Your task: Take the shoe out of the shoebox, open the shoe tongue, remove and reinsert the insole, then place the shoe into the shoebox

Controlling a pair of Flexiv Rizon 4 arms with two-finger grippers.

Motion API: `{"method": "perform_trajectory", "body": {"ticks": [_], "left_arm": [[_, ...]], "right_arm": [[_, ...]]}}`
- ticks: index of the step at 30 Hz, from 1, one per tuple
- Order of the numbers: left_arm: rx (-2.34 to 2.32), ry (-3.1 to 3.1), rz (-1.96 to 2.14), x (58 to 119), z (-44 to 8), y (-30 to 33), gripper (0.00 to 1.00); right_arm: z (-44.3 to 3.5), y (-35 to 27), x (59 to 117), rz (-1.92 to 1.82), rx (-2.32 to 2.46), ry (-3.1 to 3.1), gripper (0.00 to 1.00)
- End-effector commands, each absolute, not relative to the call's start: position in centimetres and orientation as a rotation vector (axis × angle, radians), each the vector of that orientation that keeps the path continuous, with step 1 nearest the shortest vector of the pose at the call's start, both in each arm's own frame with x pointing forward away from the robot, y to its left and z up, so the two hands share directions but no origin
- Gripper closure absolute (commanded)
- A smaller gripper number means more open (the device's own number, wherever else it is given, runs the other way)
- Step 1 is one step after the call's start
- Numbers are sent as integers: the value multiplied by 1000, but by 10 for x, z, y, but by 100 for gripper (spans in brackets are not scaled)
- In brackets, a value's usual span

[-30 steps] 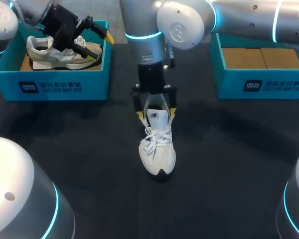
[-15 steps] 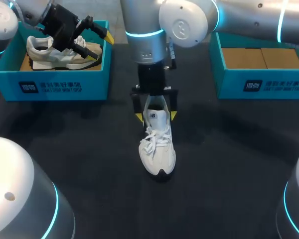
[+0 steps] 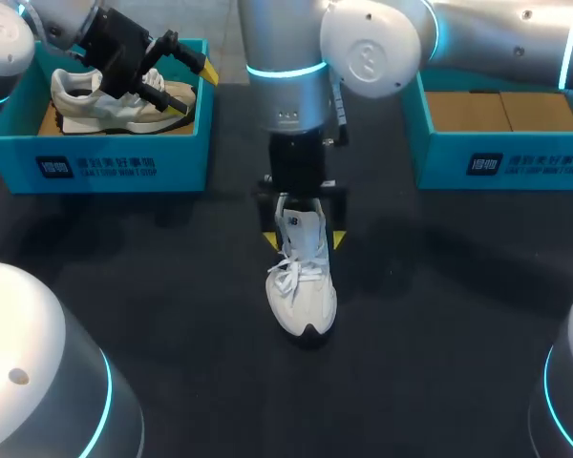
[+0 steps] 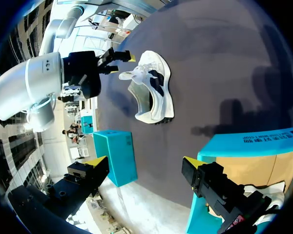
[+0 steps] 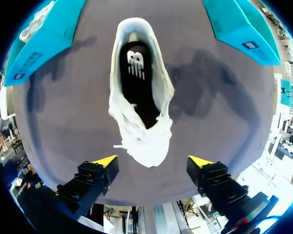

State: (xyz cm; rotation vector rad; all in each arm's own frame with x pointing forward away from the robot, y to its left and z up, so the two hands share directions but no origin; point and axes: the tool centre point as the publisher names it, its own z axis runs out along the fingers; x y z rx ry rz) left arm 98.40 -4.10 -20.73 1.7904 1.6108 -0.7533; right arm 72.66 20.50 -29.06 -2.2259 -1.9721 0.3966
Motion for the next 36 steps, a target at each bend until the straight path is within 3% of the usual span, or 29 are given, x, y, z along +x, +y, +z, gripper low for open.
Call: {"method": "perform_trajectory", "body": {"ticks": [1, 2, 3, 19, 25, 36], "left_arm": [[1792, 1613, -751, 984, -207, -41, 0], [1792, 1613, -751, 984, -207, -41, 0], [1792, 1613, -751, 984, -207, -41, 0], [1792, 1613, -751, 984, -207, -41, 0], [1792, 1613, -751, 984, -207, -41, 0], [1792, 1613, -751, 984, -207, -41, 0]], "right_arm": [[-295, 202, 722, 383, -2228, -1964, 75], [-296, 202, 722, 384, -2226, -1965, 84], [-296, 202, 723, 386, -2221, -1969, 84], [-317, 211, 756, 368, -2151, -2047, 74], [-326, 209, 773, 381, -2141, -2065, 75], [-303, 199, 769, 377, -2172, -2100, 71]]}}
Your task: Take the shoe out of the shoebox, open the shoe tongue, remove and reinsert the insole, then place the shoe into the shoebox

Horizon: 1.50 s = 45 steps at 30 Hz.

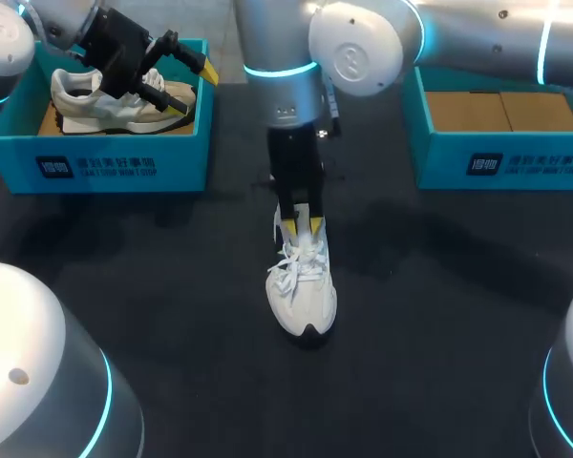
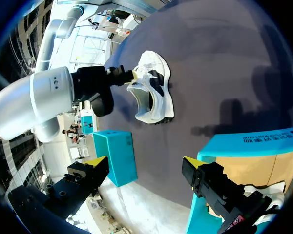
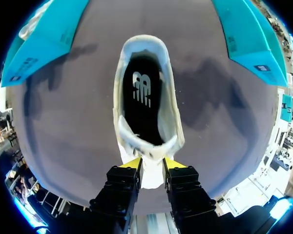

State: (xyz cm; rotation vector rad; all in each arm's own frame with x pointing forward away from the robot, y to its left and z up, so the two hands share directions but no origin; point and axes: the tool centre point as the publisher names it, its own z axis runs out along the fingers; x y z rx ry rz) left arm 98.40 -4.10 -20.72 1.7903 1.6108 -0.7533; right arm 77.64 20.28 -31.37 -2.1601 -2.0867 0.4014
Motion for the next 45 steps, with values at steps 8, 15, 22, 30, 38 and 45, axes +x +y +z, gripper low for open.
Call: {"method": "perform_trajectory", "body": {"ticks": [8, 15, 22, 30, 38, 45], "left_arm": [[1792, 1613, -751, 984, -207, -41, 0], [1792, 1613, -751, 984, -207, -41, 0], [1792, 1613, -751, 984, -207, -41, 0], [1792, 1613, -751, 984, -207, -41, 0], [1792, 1613, -751, 984, -207, -41, 0], [1792, 1613, -751, 984, -207, -41, 0]], "right_arm": [[-320, 207, 790, 358, -2163, -2118, 73], [-318, 201, 797, 356, -2171, -2125, 72], [-284, 189, 791, 131, -2006, -2453, 66], [-274, 190, 801, -29, -1290, -2961, 46], [-261, 197, 804, -18, -746, -3235, 36], [-261, 198, 808, 24, -659, -3277, 0]]}}
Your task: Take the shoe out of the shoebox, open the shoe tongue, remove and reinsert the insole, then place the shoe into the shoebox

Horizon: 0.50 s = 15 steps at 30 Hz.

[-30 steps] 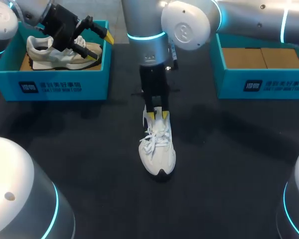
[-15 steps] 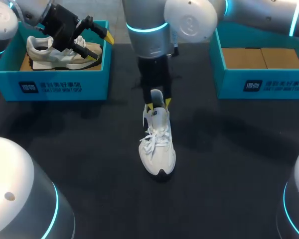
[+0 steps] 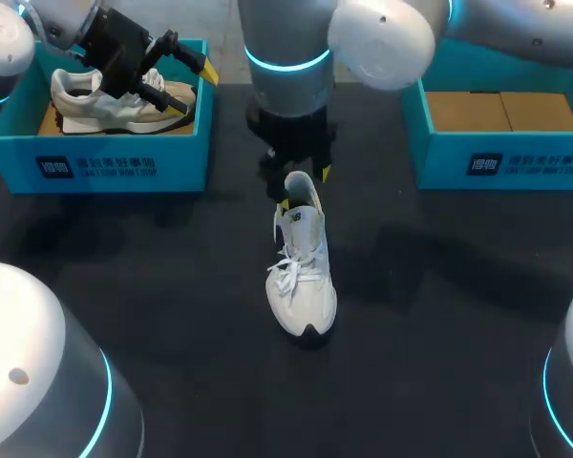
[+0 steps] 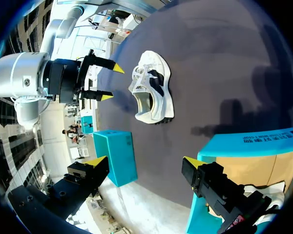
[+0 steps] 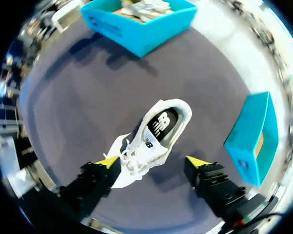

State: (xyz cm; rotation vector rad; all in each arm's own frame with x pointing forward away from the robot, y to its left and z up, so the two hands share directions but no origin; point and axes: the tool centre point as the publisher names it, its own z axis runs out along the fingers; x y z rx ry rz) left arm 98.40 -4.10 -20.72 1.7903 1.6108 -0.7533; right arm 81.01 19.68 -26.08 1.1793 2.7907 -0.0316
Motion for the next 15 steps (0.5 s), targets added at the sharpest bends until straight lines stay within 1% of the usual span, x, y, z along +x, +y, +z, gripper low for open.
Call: {"method": "perform_trajectory", "body": {"ticks": [1, 15], "left_arm": [[1792, 1613, -751, 984, -207, -41, 0], [1792, 1613, -751, 984, -207, -41, 0]], "right_arm": [[-261, 198, 808, -21, 580, 2883, 0], [-261, 197, 809, -16, 565, 2883, 0]]}}
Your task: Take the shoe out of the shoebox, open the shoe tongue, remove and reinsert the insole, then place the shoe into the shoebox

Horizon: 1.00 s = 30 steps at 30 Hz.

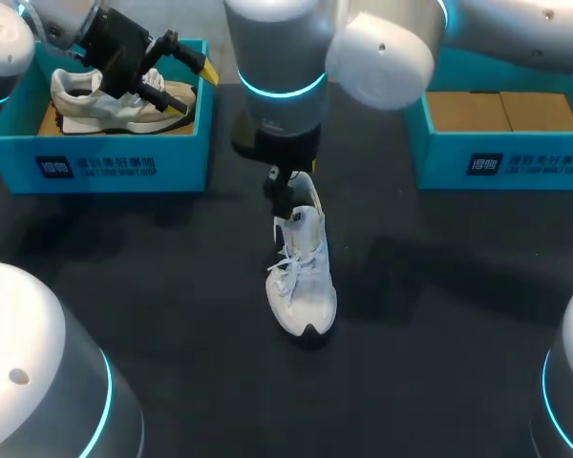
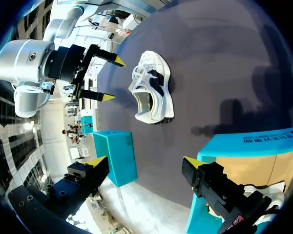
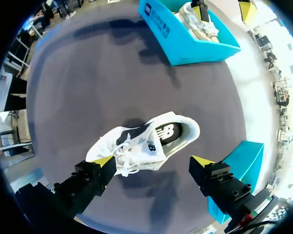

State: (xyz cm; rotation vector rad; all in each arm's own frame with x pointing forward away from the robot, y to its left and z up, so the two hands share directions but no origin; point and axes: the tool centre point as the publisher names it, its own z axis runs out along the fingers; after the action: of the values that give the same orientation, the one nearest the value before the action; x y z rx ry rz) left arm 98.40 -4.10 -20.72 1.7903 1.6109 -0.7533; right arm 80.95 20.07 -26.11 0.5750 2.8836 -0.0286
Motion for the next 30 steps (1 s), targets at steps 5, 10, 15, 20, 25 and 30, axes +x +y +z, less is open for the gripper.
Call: {"method": "perform_trajectory", "body": {"ticks": [5, 10, 15, 20, 25, 30], "left_arm": [[1792, 1613, -751, 984, -207, -41, 0], [1792, 1613, -751, 984, -207, -41, 0], [1792, 1613, -751, 984, -207, -41, 0], [1792, 1613, -751, 984, -207, -41, 0], [1792, 1613, -751, 984, -207, -41, 0], [1792, 1613, -751, 984, -207, -41, 0]], "right_arm": [[-264, 192, 839, -19, 423, 2913, 0], [-269, 192, 865, 15, 328, 2928, 23], [-280, 190, 891, 59, 289, 2923, 35], [-296, 193, 911, 59, 239, 2927, 27], [-317, 199, 921, 70, 210, 2948, 29], [-332, 205, 923, 71, 191, 2964, 25]]}}
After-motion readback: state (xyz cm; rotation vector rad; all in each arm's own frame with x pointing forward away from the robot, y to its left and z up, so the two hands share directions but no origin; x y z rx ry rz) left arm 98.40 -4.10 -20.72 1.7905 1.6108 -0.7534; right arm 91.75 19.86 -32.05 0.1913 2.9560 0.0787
